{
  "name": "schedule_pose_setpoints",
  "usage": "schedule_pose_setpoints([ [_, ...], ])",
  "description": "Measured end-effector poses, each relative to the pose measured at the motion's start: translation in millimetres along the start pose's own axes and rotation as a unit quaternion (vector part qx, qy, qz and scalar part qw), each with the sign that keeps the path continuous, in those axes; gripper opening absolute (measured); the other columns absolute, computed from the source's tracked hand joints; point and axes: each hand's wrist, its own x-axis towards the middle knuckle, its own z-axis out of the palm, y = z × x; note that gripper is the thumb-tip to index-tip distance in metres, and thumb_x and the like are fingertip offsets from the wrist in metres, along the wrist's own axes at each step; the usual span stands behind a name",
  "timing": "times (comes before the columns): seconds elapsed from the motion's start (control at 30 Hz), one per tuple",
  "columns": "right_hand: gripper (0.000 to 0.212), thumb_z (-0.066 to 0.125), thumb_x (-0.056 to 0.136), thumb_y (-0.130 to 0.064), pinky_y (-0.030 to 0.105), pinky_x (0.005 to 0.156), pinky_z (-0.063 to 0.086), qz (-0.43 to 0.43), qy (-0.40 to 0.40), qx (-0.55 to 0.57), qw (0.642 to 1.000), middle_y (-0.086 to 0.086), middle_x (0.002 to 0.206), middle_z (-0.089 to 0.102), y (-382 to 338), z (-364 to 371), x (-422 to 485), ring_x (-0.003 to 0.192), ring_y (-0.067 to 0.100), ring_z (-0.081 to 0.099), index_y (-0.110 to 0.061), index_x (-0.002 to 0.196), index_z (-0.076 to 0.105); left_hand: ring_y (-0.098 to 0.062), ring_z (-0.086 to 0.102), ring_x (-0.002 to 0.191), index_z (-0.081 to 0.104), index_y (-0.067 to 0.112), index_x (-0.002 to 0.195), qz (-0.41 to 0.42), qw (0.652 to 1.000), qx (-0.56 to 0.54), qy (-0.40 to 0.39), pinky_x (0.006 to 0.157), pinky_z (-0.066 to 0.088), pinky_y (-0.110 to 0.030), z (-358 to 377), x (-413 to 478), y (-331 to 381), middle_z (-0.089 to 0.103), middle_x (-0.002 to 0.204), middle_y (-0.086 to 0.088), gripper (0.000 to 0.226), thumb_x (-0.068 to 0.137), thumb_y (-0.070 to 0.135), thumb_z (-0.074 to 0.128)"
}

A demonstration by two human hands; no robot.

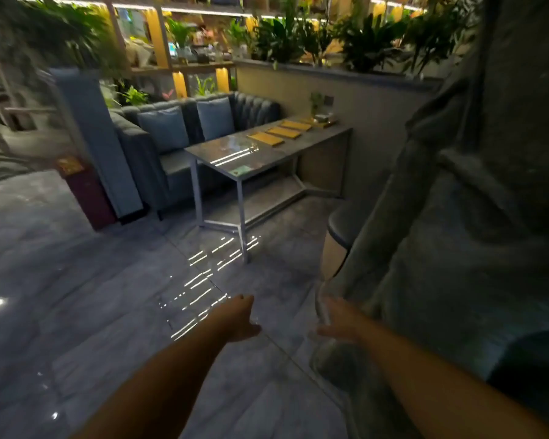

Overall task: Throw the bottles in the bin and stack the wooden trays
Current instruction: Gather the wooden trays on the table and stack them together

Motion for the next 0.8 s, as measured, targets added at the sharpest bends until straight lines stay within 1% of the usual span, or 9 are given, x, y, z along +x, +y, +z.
schedule_pose_setpoints([
  [0.07, 0.095, 0.059, 0.076, -0.064, 0.037, 0.112, 0.036, -0.019, 0.002, -0.04, 0.999, 0.014, 0.154, 0.035, -14.9, -17.7, 23.1, 0.139, 0.03, 0.038, -0.011, 0.149, 0.029, -0.031, 0.053, 0.119, 0.042, 0.015, 0.132, -0.009, 1.0, 0.007, 0.008, 0.094, 0.048, -0.04, -17.1, 10.6, -16.7, 0.052, 0.131, -0.01, 0.069, 0.078, 0.053, 0.063],
  [0.17, 0.083, 0.065, 0.081, -0.053, 0.039, 0.108, 0.04, -0.031, 0.014, -0.077, 0.996, 0.014, 0.15, 0.039, -29.1, -43.3, 58.4, 0.135, 0.03, 0.043, -0.014, 0.146, 0.033, -0.031, 0.052, 0.121, 0.039, 0.014, 0.136, -0.01, 1.0, 0.01, 0.025, 0.095, 0.046, -0.039, -42.0, 32.2, -36.2, 0.05, 0.134, -0.011, 0.071, 0.08, 0.053, 0.062],
  [0.23, 0.085, 0.065, 0.082, -0.054, 0.039, 0.109, 0.039, -0.04, 0.025, -0.095, 0.994, 0.014, 0.151, 0.038, -37.4, -61.1, 81.2, 0.137, 0.031, 0.041, -0.015, 0.148, 0.031, -0.031, 0.051, 0.124, 0.038, 0.016, 0.138, -0.011, 0.999, 0.018, 0.037, 0.098, 0.046, -0.041, -56.5, 50.5, -46.3, 0.049, 0.137, -0.01, 0.073, 0.08, 0.054, 0.062],
  [0.33, 0.09, 0.06, 0.085, -0.058, 0.037, 0.116, 0.029, -0.053, 0.034, -0.096, 0.993, 0.013, 0.159, 0.026, -45.9, -86.7, 119.2, 0.145, 0.029, 0.029, -0.014, 0.153, 0.021, -0.03, 0.051, 0.124, 0.037, 0.02, 0.138, -0.012, 0.998, 0.033, 0.053, 0.096, 0.047, -0.04, -77.5, 84.9, -59.9, 0.05, 0.137, -0.008, 0.074, 0.079, 0.057, 0.062],
  [0.4, 0.088, 0.059, 0.088, -0.056, 0.035, 0.117, 0.024, -0.058, 0.041, -0.088, 0.994, 0.014, 0.161, 0.023, -48.0, -102.8, 149.2, 0.147, 0.028, 0.024, -0.013, 0.154, 0.02, -0.029, 0.05, 0.125, 0.037, 0.02, 0.138, -0.011, 0.997, 0.038, 0.061, 0.097, 0.046, -0.041, -91.3, 112.7, -68.0, 0.049, 0.139, -0.007, 0.074, 0.079, 0.056, 0.062],
  [0.5, 0.079, 0.06, 0.089, -0.051, 0.032, 0.113, 0.027, -0.071, 0.055, -0.084, 0.992, 0.014, 0.156, 0.031, -49.2, -131.2, 199.9, 0.144, 0.027, 0.03, -0.011, 0.149, 0.029, -0.028, 0.048, 0.127, 0.037, 0.02, 0.14, -0.018, 0.996, 0.042, 0.07, 0.099, 0.045, -0.04, -115.6, 162.4, -76.9, 0.046, 0.143, -0.005, 0.075, 0.079, 0.055, 0.063],
  [0.6, 0.078, 0.06, 0.091, -0.046, 0.032, 0.115, 0.024, -0.073, 0.052, -0.103, 0.991, 0.015, 0.158, 0.029, -46.9, -160.2, 252.6, 0.146, 0.026, 0.028, -0.009, 0.151, 0.026, -0.029, 0.049, 0.126, 0.035, 0.02, 0.142, -0.022, 0.997, 0.025, 0.071, 0.1, 0.044, -0.039, -139.7, 219.1, -82.2, 0.046, 0.141, -0.008, 0.078, 0.079, 0.055, 0.064],
  [0.7, 0.079, 0.06, 0.09, -0.047, 0.033, 0.117, 0.026, -0.078, 0.042, -0.118, 0.989, 0.013, 0.158, 0.03, -39.0, -188.3, 303.4, 0.146, 0.025, 0.028, -0.012, 0.151, 0.026, -0.028, 0.05, 0.123, 0.038, 0.018, 0.139, -0.022, 0.997, 0.018, 0.07, 0.1, 0.045, -0.037, -161.5, 279.1, -84.7, 0.05, 0.138, -0.01, 0.077, 0.078, 0.055, 0.066],
  [0.8, 0.077, 0.061, 0.088, -0.049, 0.035, 0.113, 0.03, -0.072, 0.033, -0.119, 0.99, 0.015, 0.155, 0.033, -31.1, -217.9, 353.0, 0.143, 0.027, 0.032, -0.01, 0.148, 0.031, -0.029, 0.05, 0.123, 0.04, 0.019, 0.138, -0.024, 0.996, 0.03, 0.074, 0.101, 0.044, -0.04, -181.4, 335.5, -85.1, 0.051, 0.138, -0.009, 0.076, 0.076, 0.057, 0.066],
])
